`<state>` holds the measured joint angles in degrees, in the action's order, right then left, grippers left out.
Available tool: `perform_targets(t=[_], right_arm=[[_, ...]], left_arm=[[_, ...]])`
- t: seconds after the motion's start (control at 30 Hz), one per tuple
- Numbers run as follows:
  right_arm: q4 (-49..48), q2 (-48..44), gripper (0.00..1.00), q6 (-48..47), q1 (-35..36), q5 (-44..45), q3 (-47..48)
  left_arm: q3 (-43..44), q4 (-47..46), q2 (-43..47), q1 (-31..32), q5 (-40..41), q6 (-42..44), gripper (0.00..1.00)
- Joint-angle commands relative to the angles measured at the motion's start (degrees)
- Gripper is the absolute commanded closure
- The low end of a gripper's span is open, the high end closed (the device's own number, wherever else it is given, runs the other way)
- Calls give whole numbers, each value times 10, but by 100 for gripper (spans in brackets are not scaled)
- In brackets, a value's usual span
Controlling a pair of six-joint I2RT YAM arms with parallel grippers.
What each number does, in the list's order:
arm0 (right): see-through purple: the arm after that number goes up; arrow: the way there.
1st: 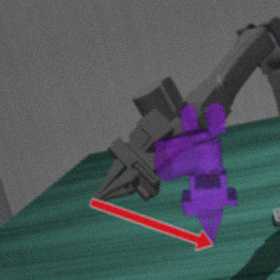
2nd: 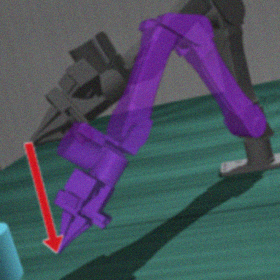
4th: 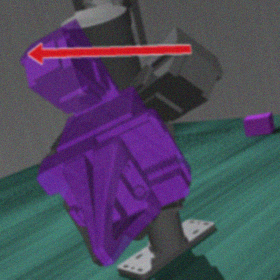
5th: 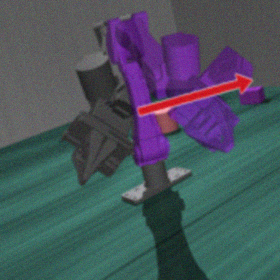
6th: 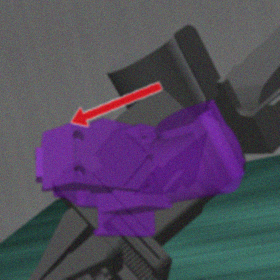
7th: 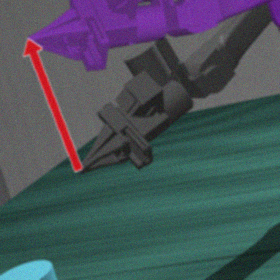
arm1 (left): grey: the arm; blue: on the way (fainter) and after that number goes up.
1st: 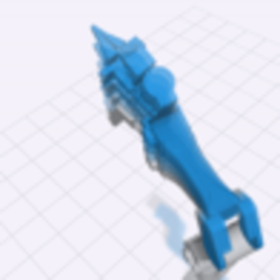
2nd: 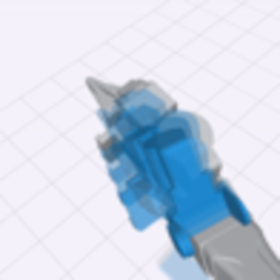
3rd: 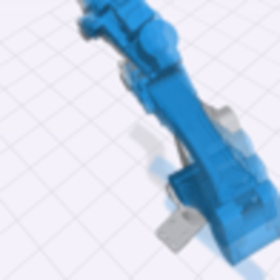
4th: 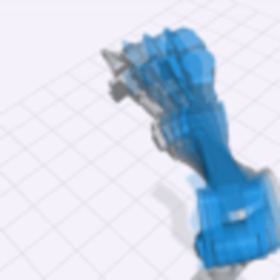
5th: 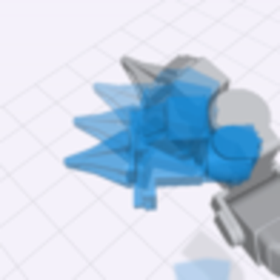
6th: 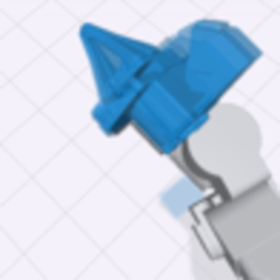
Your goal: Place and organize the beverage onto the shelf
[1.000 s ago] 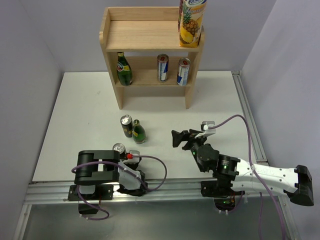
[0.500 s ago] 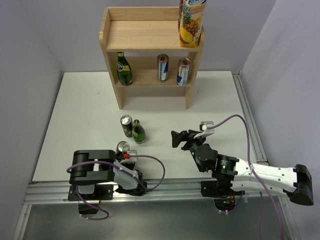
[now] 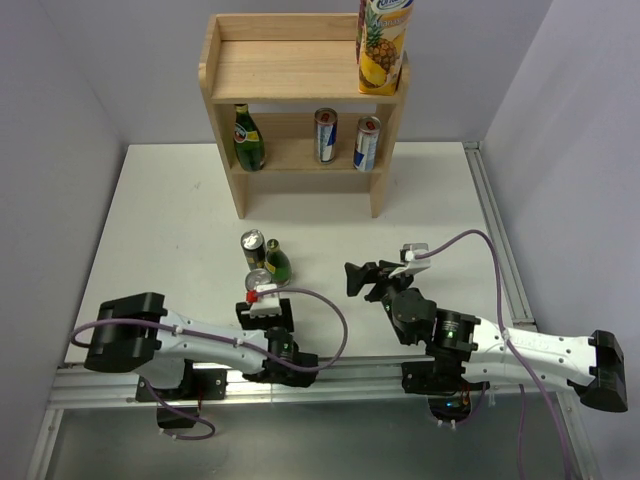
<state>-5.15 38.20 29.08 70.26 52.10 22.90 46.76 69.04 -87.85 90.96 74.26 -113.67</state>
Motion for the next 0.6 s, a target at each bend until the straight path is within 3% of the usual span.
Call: perform_targets(t=[0.0, 0.17, 0.27, 0.37, 0.4, 0.43, 0.47, 0.53, 0.57], right_arm=[[10, -18, 6, 4, 3, 24, 9], [28, -44, 7, 5, 2, 34, 5], [30, -54, 7, 4, 2, 34, 1], [33, -56, 8, 4, 3, 34, 2], [33, -56, 8, 5, 2, 33, 3], [33, -56, 8, 5, 3, 33, 4], [32, -55, 8, 5, 2, 33, 4], [28, -55, 8, 5, 3, 32, 4], [28, -55, 8, 6, 2, 32, 4]], left_arm=[[78, 99, 26, 4, 46, -178, 100], [189, 97, 101, 2, 84, -27, 100], [286, 90, 124, -23, 107, 159, 100], [386, 13, 136, -59, 124, 329, 100], [406, -35, 141, -69, 124, 479, 100], [422, -193, 159, -82, 87, 586, 100], [411, -336, 175, -117, 38, 848, 100], [355, -604, 230, -163, -52, 1004, 100], [358, -636, 233, -187, -74, 1064, 100]])
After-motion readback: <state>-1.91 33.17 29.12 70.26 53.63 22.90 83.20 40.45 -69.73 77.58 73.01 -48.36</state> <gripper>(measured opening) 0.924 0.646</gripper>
